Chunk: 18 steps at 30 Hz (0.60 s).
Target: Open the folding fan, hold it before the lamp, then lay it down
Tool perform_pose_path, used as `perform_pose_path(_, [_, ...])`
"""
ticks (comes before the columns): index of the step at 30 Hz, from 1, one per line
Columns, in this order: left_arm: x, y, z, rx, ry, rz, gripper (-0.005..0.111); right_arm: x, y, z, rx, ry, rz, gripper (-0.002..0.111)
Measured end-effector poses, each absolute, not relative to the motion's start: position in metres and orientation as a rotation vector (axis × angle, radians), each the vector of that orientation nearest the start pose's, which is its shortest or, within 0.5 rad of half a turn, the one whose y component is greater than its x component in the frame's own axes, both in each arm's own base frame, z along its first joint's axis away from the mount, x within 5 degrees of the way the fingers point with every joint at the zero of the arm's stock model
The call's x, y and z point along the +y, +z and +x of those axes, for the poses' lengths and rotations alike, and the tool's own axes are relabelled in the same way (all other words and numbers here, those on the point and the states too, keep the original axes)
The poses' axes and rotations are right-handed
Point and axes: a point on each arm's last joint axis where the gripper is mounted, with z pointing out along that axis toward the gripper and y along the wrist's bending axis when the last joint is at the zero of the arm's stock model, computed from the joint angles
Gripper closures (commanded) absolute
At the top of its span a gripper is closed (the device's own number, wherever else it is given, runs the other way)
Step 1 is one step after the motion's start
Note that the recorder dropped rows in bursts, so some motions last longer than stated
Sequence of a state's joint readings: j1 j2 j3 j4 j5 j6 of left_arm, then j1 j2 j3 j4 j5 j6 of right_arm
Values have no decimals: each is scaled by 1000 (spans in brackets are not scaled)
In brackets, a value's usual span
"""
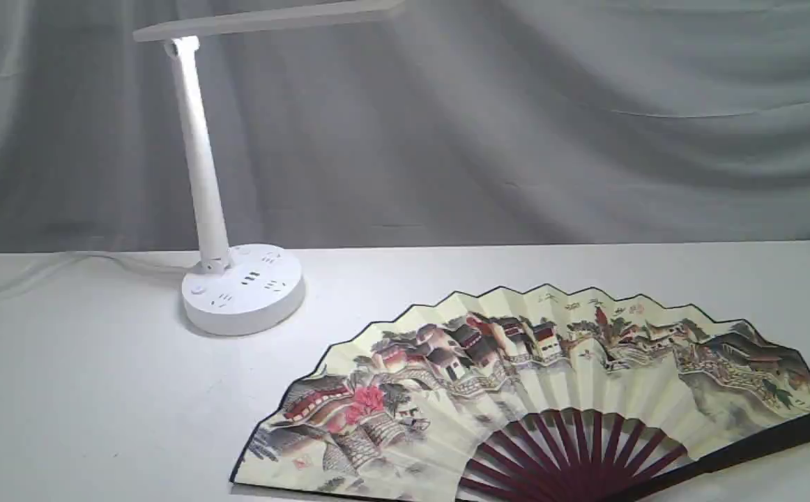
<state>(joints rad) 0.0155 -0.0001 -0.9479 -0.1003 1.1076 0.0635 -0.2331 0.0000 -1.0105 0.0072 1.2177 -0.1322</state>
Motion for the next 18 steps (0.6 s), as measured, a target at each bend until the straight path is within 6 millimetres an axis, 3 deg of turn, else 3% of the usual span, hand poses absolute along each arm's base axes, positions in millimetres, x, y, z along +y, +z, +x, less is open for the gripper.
perform_pose_path(13, [-8,336,-32,1781,-88,9,107,10,345,-41,1783,-255,89,108])
perform_pose_path(18, [-7,303,-4,1840,-102,6,107,5,322,-18,1809,-251,93,108])
